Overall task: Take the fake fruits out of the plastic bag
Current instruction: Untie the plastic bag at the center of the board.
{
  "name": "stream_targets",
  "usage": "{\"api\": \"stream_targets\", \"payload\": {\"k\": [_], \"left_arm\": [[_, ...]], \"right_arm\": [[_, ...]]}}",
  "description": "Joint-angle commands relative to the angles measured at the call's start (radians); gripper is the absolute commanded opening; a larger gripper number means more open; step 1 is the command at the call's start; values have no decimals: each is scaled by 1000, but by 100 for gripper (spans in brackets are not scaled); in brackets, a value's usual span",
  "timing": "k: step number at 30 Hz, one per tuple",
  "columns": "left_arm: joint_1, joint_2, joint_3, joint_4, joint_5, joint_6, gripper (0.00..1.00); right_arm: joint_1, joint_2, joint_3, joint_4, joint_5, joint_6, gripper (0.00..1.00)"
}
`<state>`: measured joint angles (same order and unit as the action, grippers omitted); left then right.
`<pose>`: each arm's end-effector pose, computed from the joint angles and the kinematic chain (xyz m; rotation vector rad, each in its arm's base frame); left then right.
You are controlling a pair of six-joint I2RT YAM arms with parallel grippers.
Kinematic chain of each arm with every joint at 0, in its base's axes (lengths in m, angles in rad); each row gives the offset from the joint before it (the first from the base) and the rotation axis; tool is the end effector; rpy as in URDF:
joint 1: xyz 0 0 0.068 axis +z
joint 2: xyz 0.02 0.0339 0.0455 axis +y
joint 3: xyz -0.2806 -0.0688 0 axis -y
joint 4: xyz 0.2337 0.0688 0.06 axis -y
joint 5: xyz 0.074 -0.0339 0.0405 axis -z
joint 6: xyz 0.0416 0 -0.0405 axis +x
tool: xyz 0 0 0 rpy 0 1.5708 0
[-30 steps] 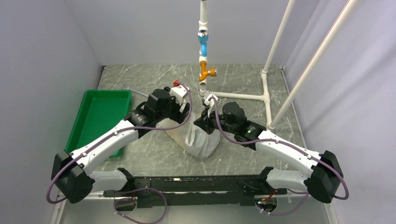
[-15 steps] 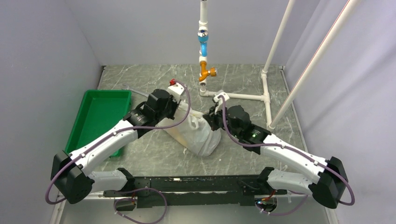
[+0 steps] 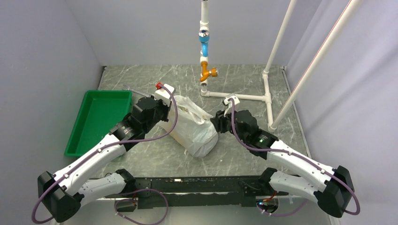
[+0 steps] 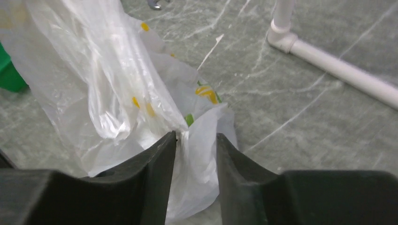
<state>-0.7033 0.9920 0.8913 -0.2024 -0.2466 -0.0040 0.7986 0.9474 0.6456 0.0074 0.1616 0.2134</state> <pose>0.1699 -0.1308 0.3505 0.4792 1.8101 -0.2579 0.1494 0.1438 0.2958 -0.4374 1.8466 0.5468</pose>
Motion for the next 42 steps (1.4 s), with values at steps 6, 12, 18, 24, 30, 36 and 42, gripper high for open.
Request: {"api": "stream_targets", "payload": {"k": [6, 12, 18, 24, 30, 36, 42], "left_arm": [[5, -3, 11, 58, 101, 35, 0], [6, -6, 9, 59, 114, 39, 0], [6, -12, 6, 58, 114, 41, 0], [5, -26, -3, 76, 141, 44, 0], [6, -26, -3, 69, 133, 45, 0], [6, -15, 8, 60, 144, 45, 0], [5, -26, 4, 64, 146, 48, 0]], "right_arm": [[-4, 130, 287, -120, -186, -117, 81], [-4, 224, 357, -96, -201, -110, 84], [-8, 208, 324, -84, 76, -7, 79], [-15, 212, 288, -49, 0, 10, 67], [-28, 217, 236, 15, 29, 80, 55], [-33, 203, 225, 49, 17, 78, 64], [-36, 263, 247, 26, -17, 73, 58]]}}
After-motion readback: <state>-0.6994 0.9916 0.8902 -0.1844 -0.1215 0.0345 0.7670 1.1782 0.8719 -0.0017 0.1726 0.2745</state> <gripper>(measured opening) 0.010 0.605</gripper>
